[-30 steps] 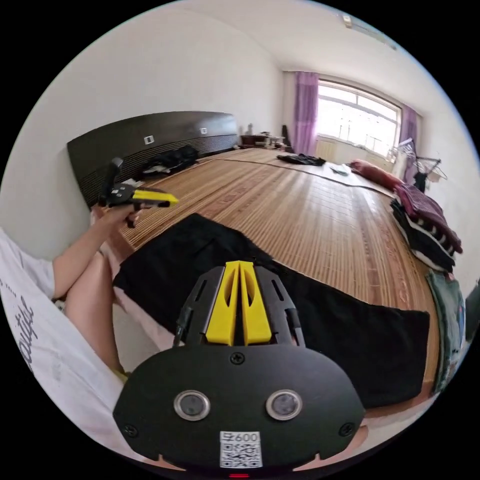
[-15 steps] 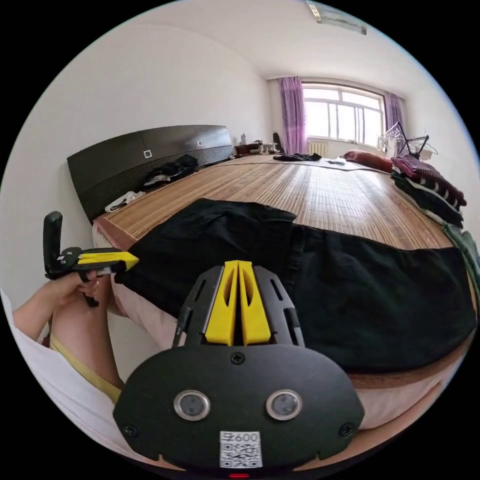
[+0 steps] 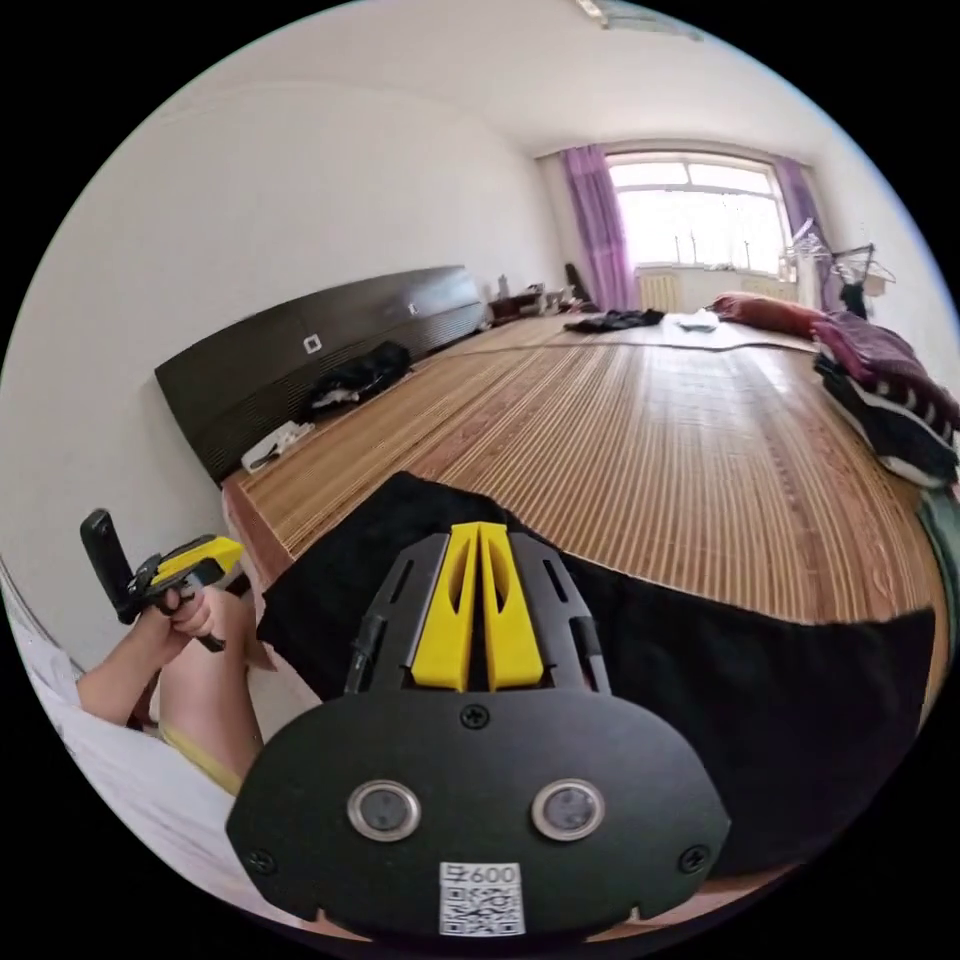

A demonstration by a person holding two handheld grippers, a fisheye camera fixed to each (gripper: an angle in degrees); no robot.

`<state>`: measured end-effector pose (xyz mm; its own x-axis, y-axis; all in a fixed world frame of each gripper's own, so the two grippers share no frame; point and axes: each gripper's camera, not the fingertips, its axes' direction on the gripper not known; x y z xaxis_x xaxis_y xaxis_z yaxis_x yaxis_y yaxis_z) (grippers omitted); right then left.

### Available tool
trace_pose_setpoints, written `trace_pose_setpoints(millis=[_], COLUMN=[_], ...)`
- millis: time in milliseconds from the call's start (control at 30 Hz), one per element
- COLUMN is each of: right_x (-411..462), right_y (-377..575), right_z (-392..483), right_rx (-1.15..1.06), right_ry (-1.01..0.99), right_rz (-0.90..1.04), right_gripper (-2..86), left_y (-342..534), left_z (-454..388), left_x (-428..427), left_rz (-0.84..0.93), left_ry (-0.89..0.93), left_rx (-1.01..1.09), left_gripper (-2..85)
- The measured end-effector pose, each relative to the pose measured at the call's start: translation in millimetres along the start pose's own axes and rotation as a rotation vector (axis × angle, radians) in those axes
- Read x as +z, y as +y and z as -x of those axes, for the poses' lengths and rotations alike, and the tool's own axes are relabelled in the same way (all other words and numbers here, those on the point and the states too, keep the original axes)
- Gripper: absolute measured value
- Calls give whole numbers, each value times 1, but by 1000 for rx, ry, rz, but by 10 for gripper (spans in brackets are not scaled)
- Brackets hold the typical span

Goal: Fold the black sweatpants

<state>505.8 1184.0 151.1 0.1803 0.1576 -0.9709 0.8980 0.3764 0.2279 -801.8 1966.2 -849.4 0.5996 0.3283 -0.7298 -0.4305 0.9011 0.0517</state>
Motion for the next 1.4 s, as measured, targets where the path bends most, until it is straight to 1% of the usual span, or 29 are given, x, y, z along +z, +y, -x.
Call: trace_pose_setpoints(millis=[33, 67, 100, 133, 167, 200, 233, 267, 333, 367, 400, 433, 500, 533, 567, 600, 633, 700, 767, 933, 1000, 1067, 1100, 1167, 1200, 1400], right_x=[18, 30, 30, 17, 1, -8, -29, -58, -107, -142, -159, -193, -238, -264, -289, -301, -326, -361, -400, -436, -444, -456, -459, -472, -475, -485], right_y=[-16, -25, -28, -31, -34, -36, -37, -34, -20, -8, -1, 11, 24, 29, 30, 31, 32, 35, 35, 29, 22, 13, 11, 4, 2, -34], right_z=[0, -2, -3, -11, -13, -11, -3, 3, 12, 18, 20, 23, 20, 14, 4, -4, -24, -58, -104, -153, -158, -160, -162, -163, -162, -156], right_rx=[-6, -10, -6, 61, 111, 100, 75, 104, 139, 132, 123, 107, 112, 117, 133, 151, 216, 325, 499, 646, 664, 696, 707, 722, 719, 707], right_ry=[18, 34, 17, -25, -22, 10, 126, 249, 318, 295, 277, 259, 318, 409, 510, 559, 641, 693, 669, 532, 543, 573, 564, 539, 538, 589], right_rz=[88, 158, 160, 114, 102, 104, 88, 29, -85, -152, -185, -244, -294, -302, -294, -286, -281, -289, -275, -280, -272, -273, -272, -303, -310, -270], right_gripper=[-8, -8, -8, -8, -8, -8, -8, -8, -7, -5, -5, -1, 12, 31, 58, 66, 81, 92, 108, 109, 95, 54, 44, 8, 5, -8], left_y=[5, 19, 40, 49, 66, 80, 86, 97, 109, 115, 120, 122, 129, 130, 130, 127, 125, 120, 120, 137, 154, 170, 180, 189, 193, 212], left_z=[-1, -3, -6, -9, -15, -21, -23, -27, -36, -44, -52, -55, -63, -63, -59, -53, -49, -35, -26, 7, 23, 37, 51, 78, 93, 120], left_x=[15, 48, 77, 82, 74, 68, 67, 69, 72, 70, 68, 66, 66, 68, 77, 89, 97, 128, 150, 186, 203, 224, 221, 222, 222, 239], left_rz=[63, 218, 364, 354, 267, 241, 249, 293, 322, 291, 229, 189, 15, -15, -47, -47, -40, -21, -5, 15, 64, 135, 60, 16, -13, -99], left_ry=[-14, -45, -71, -83, -112, -147, -177, -245, -330, -376, -419, -446, -569, -577, -555, -494, -457, -362, -347, -296, -300, -282, -255, -186, -148, -177], left_rx=[8, 29, 71, 96, 115, 157, 170, 197, 264, 324, 368, 381, 361, 349, 322, 298, 291, 256, 239, 150, 149, 151, 83, -37, -92, -102], left_gripper=[7, 7, 8, 8, 8, 9, 9, 10, 10, 11, 12, 13, 19, 20, 22, 25, 27, 38, 48, 61, 62, 60, 57, 55, 54, 50])
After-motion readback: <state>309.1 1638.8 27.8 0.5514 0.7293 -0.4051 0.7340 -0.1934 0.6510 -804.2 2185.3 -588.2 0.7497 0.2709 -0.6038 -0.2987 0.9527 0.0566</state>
